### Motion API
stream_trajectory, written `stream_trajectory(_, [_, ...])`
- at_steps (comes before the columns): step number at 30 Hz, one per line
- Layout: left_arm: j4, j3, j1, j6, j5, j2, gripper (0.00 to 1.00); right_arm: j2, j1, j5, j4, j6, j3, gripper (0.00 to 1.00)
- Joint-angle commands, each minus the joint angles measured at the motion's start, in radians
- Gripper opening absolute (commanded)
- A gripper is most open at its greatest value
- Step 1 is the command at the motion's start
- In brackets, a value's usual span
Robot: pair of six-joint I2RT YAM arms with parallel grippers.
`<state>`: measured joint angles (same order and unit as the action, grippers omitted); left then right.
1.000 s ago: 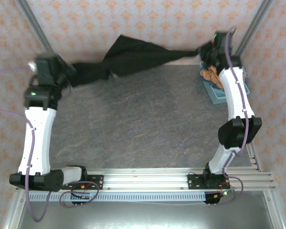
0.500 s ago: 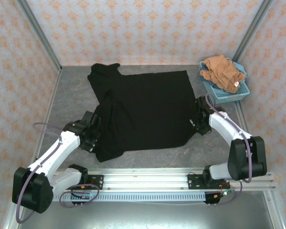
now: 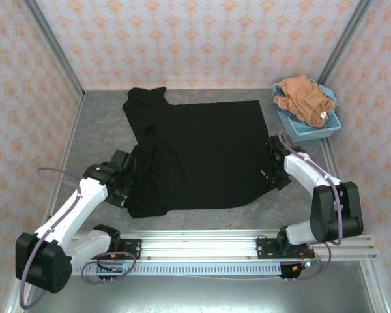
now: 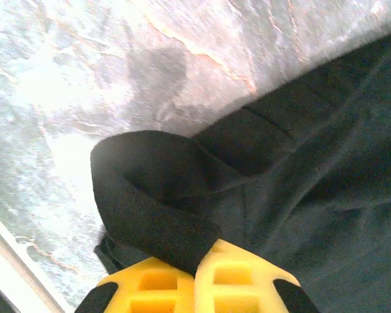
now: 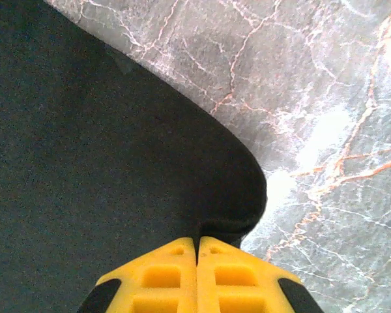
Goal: Fold and stack the t-shirts
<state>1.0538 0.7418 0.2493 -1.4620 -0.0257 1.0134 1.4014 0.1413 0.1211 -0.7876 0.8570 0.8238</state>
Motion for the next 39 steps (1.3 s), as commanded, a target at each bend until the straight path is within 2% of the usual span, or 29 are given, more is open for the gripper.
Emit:
stream_trajectory(1, [0.075, 0.015, 0.007, -0.047, 0.099, -0.055, 0.0, -0.036, -0.001, -0.039, -0.034, -0.037, 0.007, 0.0])
stream_trajectory(3, [0.015, 0.076, 0.008, -0.001, 0.133, -0.047, 0.0, -0.044, 0.0, -0.046, -0.005, -0.067, 0.049, 0.0])
stream_trajectory(5, [0.006, 0.219, 0.006, 0.075, 0.215, 0.006, 0.0, -0.046, -0.002, -0.068, 0.023, -0.117, 0.138, 0.0])
stream_trajectory(10, [0.151, 0.733, 0.007, 0.268, 0.477, 0.18, 0.0, 0.018, -0.006, -0.083, 0.011, -0.228, 0.481, 0.0])
stream_trajectory(13, [0.219, 0.913, 0.007, 0.291, 0.598, 0.184, 0.0, 0.01, -0.005, -0.075, -0.006, -0.252, 0.621, 0.0])
stream_trajectory(16, [0.253, 0.926, 0.008, 0.262, 0.619, 0.111, 0.0, -0.055, 0.001, -0.053, -0.024, -0.233, 0.629, 0.0])
stream_trajectory(20, [0.281, 0.788, 0.024, 0.185, 0.528, -0.043, 0.0, -0.226, 0.016, 0.034, -0.046, -0.187, 0.479, 0.0])
stream_trajectory(22, [0.296, 0.735, 0.049, 0.169, 0.52, -0.119, 0.0, -0.334, 0.048, 0.067, -0.07, -0.19, 0.4, 0.0])
stream_trajectory(25, [0.322, 0.712, 0.065, 0.187, 0.549, -0.175, 0.0, -0.482, 0.102, 0.085, -0.101, -0.184, 0.302, 0.0])
stream_trajectory(28, [0.21, 0.701, 0.065, 0.286, 0.542, -0.144, 0.0, -0.51, 0.11, 0.078, -0.084, -0.16, 0.252, 0.0])
stream_trajectory(31, [0.096, 0.725, 0.058, 0.346, 0.512, 0.007, 0.0, -0.394, 0.107, 0.06, 0.007, -0.164, 0.277, 0.0])
stream_trajectory(33, [0.044, 0.81, 0.006, 0.401, 0.415, 0.179, 0.0, -0.255, 0.061, 0.071, 0.065, -0.144, 0.333, 0.0])
stream_trajectory(37, [0.027, 1.208, -0.136, 0.503, 0.193, 0.596, 0.0, 0.054, -0.072, 0.116, 0.17, -0.113, 0.576, 0.0])
stream_trajectory(39, [0.112, 1.532, -0.174, 0.56, 0.177, 0.798, 0.0, 0.18, -0.114, 0.128, 0.171, -0.125, 0.755, 0.0])
